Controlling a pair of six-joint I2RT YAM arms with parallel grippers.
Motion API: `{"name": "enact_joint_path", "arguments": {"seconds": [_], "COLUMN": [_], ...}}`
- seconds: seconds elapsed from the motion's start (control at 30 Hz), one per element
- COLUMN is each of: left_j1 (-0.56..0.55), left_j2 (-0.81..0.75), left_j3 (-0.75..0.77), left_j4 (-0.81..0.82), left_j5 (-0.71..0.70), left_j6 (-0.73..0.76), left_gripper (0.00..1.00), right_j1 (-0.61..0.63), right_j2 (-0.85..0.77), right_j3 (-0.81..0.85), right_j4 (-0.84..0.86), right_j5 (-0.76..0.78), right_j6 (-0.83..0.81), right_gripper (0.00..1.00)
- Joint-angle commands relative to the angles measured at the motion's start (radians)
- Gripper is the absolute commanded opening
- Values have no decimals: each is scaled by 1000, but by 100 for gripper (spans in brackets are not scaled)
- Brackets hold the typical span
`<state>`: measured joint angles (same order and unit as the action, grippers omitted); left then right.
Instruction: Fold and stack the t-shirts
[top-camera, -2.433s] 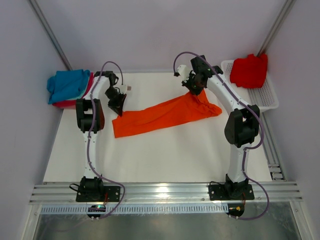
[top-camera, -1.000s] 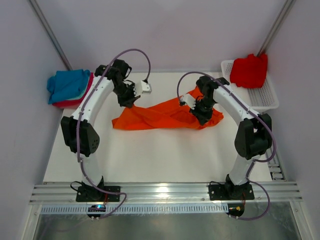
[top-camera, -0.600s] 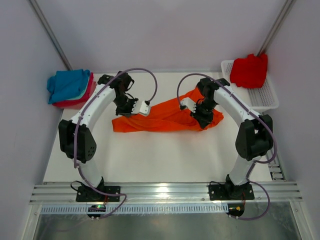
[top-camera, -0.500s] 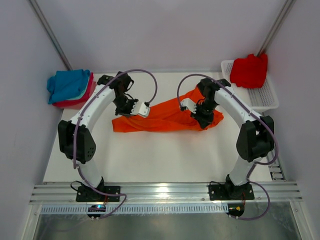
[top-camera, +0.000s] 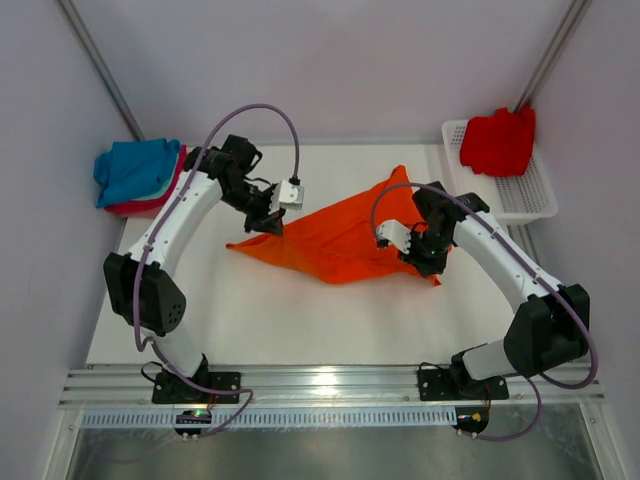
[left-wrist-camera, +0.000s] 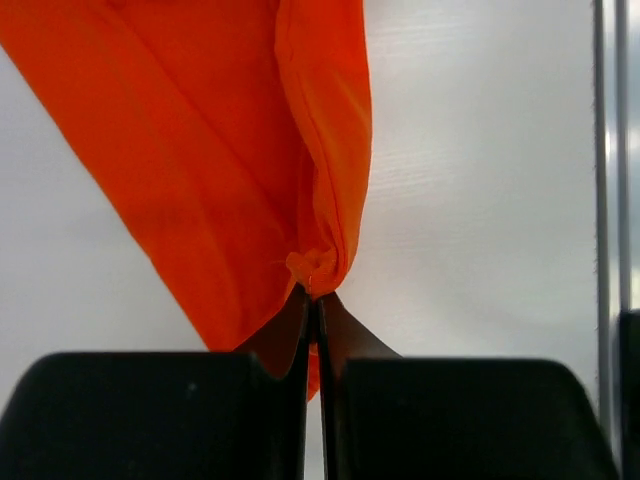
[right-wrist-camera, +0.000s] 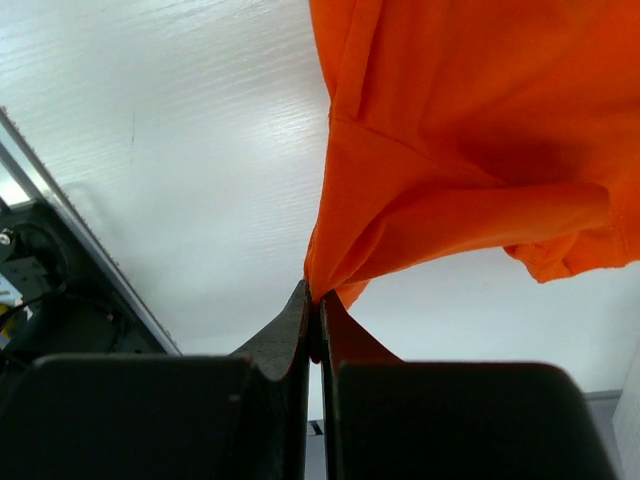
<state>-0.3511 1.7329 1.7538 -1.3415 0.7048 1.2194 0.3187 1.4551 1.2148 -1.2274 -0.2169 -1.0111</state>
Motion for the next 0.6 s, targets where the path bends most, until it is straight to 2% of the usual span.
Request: {"name": "enact_joint_path", "arguments": {"seconds": [0.0,0.17,0.3,0.4,0.57], "left_j1": [0,-35,-54,-54,-71], "left_j2": [-64,-105,-142,-147,-111], "left_j3": [-54,-125,-157,-146,-123], "left_j4": [-305,-318,-320,-321,-320], "left_j5": [191,78,-19,22,133], "left_j6": [-147,-60,69,166,204], "left_gripper": [0,0,0,0,0], "right_j1": [10,39,40,42,42], "right_j2": [-90,-134,-163,-186,-228], "right_j3": [-38,-112,-155,-187,-227], "right_j4": [149,154,89,51,54], "right_j5": [34,25,-21,-29,-7], "right_j6": [101,111,2,-124,-263], "right_gripper": [3,3,3,3,3]}}
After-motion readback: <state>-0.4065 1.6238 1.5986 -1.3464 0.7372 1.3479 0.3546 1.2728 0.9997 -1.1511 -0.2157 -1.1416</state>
